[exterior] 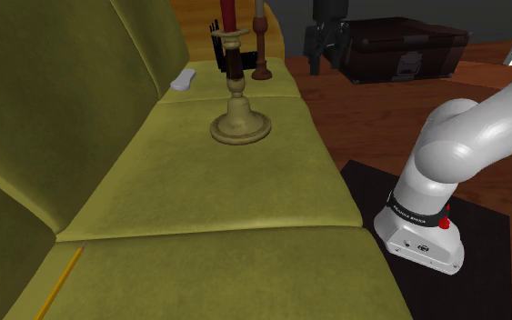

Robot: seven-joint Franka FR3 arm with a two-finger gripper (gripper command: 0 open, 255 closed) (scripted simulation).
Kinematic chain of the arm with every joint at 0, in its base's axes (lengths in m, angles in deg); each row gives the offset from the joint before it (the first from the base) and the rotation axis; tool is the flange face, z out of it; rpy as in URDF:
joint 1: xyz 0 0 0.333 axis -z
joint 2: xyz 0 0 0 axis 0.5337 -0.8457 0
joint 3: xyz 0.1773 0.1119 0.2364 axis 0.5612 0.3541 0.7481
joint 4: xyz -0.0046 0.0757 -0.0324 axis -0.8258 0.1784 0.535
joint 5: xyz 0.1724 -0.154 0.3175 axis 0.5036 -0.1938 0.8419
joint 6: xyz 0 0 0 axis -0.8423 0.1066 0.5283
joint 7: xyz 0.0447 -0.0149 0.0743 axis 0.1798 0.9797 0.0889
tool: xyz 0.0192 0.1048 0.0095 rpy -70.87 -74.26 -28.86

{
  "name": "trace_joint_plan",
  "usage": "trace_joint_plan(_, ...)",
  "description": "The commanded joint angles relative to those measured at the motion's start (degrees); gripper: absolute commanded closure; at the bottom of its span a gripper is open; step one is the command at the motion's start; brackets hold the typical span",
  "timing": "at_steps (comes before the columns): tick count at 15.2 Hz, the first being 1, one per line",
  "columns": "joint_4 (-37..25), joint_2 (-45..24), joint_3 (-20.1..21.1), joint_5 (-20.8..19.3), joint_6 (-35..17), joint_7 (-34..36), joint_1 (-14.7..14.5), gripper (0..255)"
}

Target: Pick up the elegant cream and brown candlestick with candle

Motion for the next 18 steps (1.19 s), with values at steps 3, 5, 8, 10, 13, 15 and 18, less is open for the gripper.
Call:
trace_joint_plan(3,-3.6,-1.9,1.97,1.03,0.77,2.85,-0.34,0)
trace_joint_plan(5,-7.43,-3.99,3.88,1.86,1.58,5.69,-0.58,0)
trace_joint_plan(8,-13.63,-7.48,6.68,2.71,2.91,10.0,-0.8,0)
trace_joint_plan(10,-18.1,-10.05,8.53,3.02,3.9,12.91,-0.85,0)
trace_joint_plan(13,-25.37,-14.32,11.3,3.03,5.61,17.38,-0.86,0)
trace_joint_plan(15,-30.68,-17.48,13.2,2.72,6.94,20.46,-0.85,0)
trace_joint_plan(18,-39.51,-22.82,16.24,1.66,9.37,25.27,-0.87,0)
